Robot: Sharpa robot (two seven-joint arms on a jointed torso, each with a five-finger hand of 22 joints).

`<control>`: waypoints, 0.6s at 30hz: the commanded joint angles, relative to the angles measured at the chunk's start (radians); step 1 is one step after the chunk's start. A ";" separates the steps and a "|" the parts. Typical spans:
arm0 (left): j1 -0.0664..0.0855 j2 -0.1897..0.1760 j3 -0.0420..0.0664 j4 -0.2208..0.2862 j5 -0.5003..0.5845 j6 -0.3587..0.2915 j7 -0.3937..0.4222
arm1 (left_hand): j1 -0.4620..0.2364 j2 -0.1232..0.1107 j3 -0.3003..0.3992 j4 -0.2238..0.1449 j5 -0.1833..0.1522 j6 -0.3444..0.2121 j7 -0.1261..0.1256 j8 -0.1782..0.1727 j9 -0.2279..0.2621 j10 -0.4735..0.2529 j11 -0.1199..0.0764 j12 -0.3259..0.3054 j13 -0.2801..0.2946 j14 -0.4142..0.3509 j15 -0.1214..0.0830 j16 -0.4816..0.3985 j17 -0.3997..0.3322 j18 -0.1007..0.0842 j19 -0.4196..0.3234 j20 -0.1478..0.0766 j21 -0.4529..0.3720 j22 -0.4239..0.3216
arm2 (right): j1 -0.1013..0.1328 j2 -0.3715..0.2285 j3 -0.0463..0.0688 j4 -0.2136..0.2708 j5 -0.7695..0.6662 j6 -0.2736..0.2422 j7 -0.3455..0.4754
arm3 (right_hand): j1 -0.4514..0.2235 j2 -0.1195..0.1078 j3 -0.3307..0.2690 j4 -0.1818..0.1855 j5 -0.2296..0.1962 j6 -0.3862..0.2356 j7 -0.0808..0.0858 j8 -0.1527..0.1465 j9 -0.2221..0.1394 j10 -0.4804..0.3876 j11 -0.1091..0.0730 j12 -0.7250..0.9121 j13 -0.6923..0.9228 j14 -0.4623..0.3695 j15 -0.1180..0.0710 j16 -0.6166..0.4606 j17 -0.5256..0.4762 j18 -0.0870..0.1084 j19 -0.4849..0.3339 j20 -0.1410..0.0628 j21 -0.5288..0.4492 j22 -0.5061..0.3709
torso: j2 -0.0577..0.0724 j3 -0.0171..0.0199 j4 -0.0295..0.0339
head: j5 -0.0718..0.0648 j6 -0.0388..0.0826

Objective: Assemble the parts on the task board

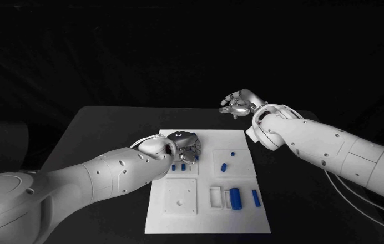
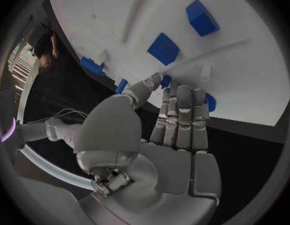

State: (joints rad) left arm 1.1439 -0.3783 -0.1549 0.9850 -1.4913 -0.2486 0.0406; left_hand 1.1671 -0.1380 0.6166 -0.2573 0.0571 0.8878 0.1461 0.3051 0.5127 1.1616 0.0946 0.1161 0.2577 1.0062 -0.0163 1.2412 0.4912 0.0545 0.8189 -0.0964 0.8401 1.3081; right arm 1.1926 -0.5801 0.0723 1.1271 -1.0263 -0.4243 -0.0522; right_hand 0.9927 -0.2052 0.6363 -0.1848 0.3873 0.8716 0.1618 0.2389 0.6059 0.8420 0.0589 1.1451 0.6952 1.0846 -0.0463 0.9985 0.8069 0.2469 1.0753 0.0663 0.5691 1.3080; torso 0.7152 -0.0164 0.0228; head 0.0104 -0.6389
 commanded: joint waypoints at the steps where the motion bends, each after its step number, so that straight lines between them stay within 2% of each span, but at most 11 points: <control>1: -0.005 0.003 -0.002 -0.005 0.007 0.013 0.005 | 0.001 0.012 0.001 0.004 0.002 0.004 0.004 -0.007 -0.002 0.007 -0.001 -0.003 -0.001 0.007 -0.001 0.006 0.001 0.009 0.005 -0.017 0.007 0.019 | 0.000 0.000 0.000 0.004 -0.013 0.013 0.004 | -0.007 0.000 -0.001 0.005 0.004 -0.001 0.006 -0.003 0.002 -0.008 0.001 0.004 -0.002 0.003 0.003 -0.004 0.000 0.015 0.007 0.000 -0.004 0.003 | -0.001 0.0002 0.0009 | -0.002 0.000; 12: -0.008 0.009 -0.002 -0.015 0.003 0.028 -0.008 | 0.005 0.020 0.004 0.002 0.003 0.004 0.005 -0.009 -0.004 0.008 -0.001 -0.009 -0.004 0.007 -0.001 0.010 0.001 0.010 0.007 -0.018 0.007 0.019 | 0.000 -0.002 0.000 0.007 -0.016 0.015 0.003 | -0.007 -0.001 -0.001 0.006 0.004 -0.001 0.006 -0.003 0.002 -0.008 0.001 0.005 -0.003 0.003 0.003 -0.004 0.000 0.015 0.007 0.000 -0.005 0.003 | -0.001 -0.0005 -0.0002 | -0.002 0.000; 18: -0.008 0.008 -0.003 -0.018 -0.012 0.042 -0.022 | 0.009 0.043 0.007 -0.001 0.005 0.039 -0.008 0.005 -0.005 0.049 -0.010 -0.003 -0.002 0.024 -0.011 0.030 0.003 0.011 0.020 -0.024 0.014 0.019 | 0.000 -0.003 0.000 0.010 -0.017 0.014 0.003 | -0.008 -0.001 -0.001 0.006 0.004 0.000 0.006 -0.003 0.002 -0.008 0.001 0.005 -0.003 0.003 0.003 -0.004 0.000 0.015 0.007 0.000 -0.005 0.004 | 0.000 -0.0004 0.0007 | -0.004 -0.002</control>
State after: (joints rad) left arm 1.1426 -0.3704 -0.1538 0.9716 -1.4891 -0.2457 0.0400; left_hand 1.1753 -0.1032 0.6166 -0.2573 0.0571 0.9204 0.1386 0.3054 0.5081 1.2026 0.0847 0.1084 0.2504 1.0240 -0.0266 1.2664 0.4937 0.0536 0.8330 -0.1033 0.8513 1.3078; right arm 1.1926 -0.5832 0.0723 1.1343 -1.0319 -0.4227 -0.0525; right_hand 0.9927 -0.2052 0.6363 -0.1848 0.3873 0.8727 0.1603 0.2390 0.6067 0.8422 0.0590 1.1450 0.6932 1.0846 -0.0463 0.9985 0.8069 0.2465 1.0753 0.0664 0.5691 1.3078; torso 0.7145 -0.0168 0.0229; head 0.0071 -0.6398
